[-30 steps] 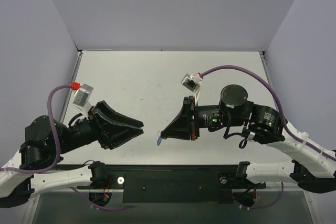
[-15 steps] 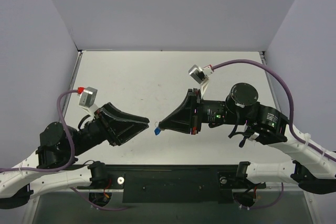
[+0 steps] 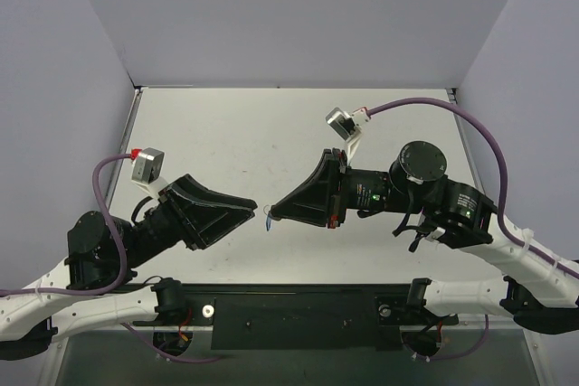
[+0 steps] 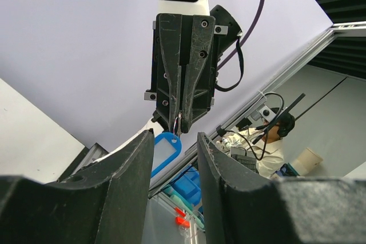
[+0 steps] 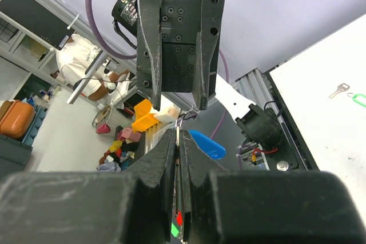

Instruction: Remove the keys from the keyring

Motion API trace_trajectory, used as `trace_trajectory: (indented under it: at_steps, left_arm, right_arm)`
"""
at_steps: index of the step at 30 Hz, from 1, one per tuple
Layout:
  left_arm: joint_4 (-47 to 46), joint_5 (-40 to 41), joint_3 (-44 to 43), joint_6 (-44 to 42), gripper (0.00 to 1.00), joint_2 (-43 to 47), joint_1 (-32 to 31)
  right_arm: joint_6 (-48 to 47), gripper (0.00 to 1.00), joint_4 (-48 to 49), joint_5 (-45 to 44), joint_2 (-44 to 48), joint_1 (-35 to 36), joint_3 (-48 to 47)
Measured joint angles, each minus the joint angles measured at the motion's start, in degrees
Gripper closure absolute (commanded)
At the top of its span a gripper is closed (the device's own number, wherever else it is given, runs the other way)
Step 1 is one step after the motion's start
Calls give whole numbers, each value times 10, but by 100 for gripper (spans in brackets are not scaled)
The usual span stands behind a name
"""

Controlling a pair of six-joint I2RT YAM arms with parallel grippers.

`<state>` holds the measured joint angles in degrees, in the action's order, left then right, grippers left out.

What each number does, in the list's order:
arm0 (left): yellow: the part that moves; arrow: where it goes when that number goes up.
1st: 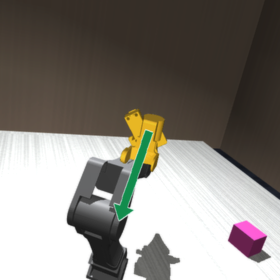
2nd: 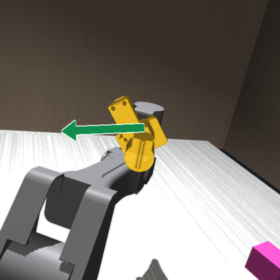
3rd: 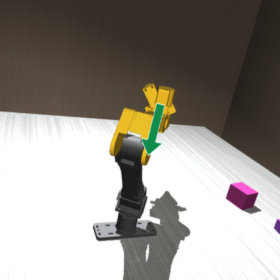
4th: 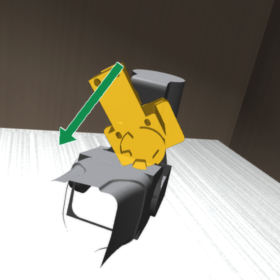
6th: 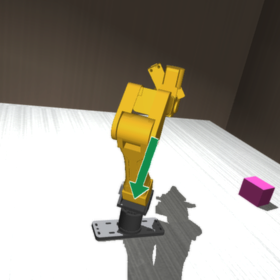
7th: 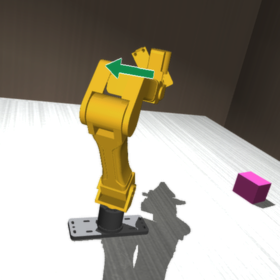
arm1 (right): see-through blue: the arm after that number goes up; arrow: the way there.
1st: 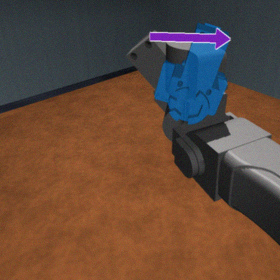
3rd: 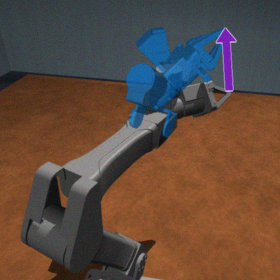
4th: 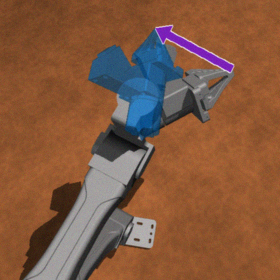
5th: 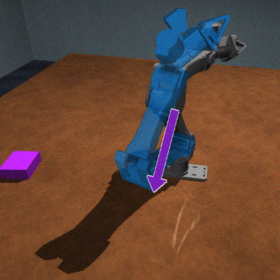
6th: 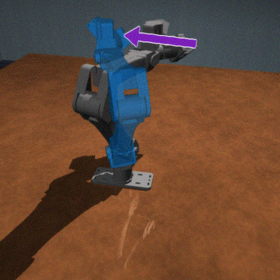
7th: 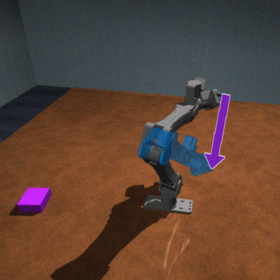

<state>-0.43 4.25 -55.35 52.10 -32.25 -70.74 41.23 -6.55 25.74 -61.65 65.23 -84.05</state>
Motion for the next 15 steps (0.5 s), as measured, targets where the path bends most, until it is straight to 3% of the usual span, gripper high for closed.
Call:
trace_trajectory:
  at_steps: [9,15]
  left_arm:
    - [-3,-7,3,3,59,-15,0]
    - [-3,-17,3,3,74,-20,0]
  right_arm:
    - [7,100,4,0,-9,0,0]
    - [7,100,6,0,-11,0,0]
